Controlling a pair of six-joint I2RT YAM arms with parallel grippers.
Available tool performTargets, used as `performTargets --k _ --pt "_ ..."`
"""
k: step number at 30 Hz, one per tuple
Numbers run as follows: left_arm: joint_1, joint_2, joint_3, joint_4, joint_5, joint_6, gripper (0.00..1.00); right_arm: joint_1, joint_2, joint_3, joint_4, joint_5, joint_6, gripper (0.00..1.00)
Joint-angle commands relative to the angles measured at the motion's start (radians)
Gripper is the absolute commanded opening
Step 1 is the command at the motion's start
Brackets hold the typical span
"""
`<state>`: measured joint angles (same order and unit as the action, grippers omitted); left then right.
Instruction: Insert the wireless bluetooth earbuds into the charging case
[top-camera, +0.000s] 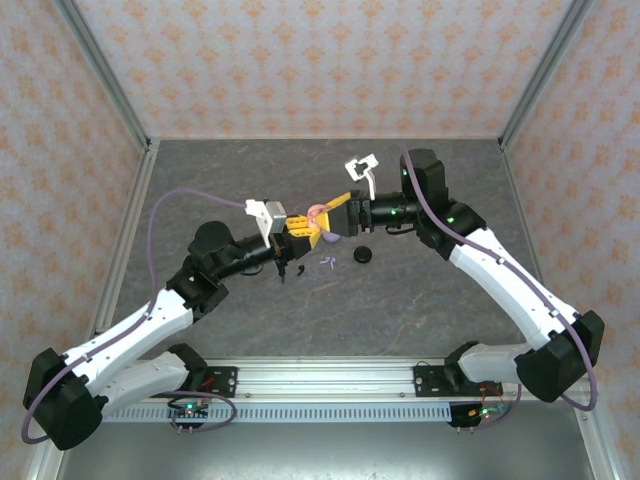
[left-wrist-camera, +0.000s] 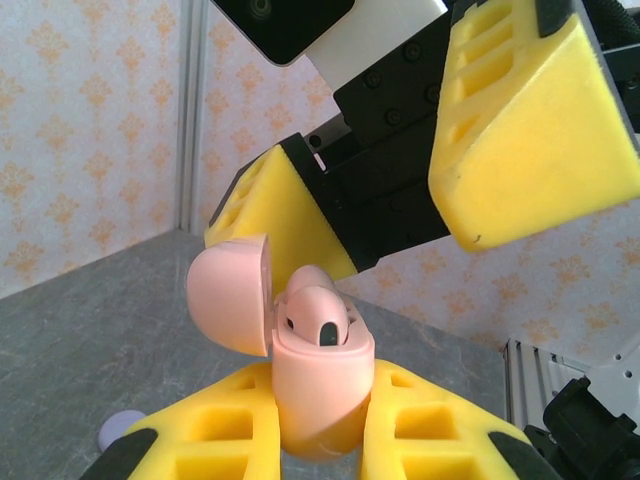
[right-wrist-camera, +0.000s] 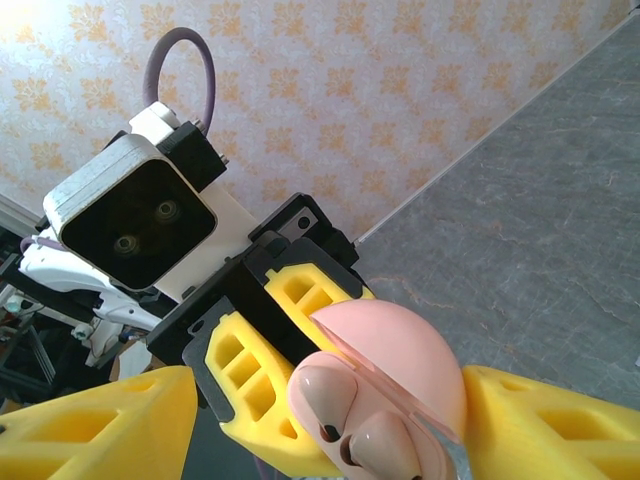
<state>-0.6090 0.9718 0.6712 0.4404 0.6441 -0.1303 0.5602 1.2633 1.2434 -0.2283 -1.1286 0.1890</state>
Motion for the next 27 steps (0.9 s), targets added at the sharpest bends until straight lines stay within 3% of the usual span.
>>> performTargets --k 1,18,23,27 --pt "-0.004 0.015 0.029 0.016 0.002 0.014 0.0 0.009 -0.054 0.023 0.016 -0.033 -0.036 0.69" --pt "-0.005 0.013 0.025 0.003 -0.01 0.018 0.0 0.007 -0.068 0.022 -0.036 0.035 -0.061 0.69" --pt "-0.005 0.011 0.03 -0.046 -0.053 0.025 0.0 -0.022 -0.114 0.02 -0.053 0.222 -0.047 0.73" --pt "-0.002 0.026 0.033 -0.11 -0.157 0.027 0.0 -0.054 -0.18 -0.034 -0.047 0.455 -0.025 0.82"
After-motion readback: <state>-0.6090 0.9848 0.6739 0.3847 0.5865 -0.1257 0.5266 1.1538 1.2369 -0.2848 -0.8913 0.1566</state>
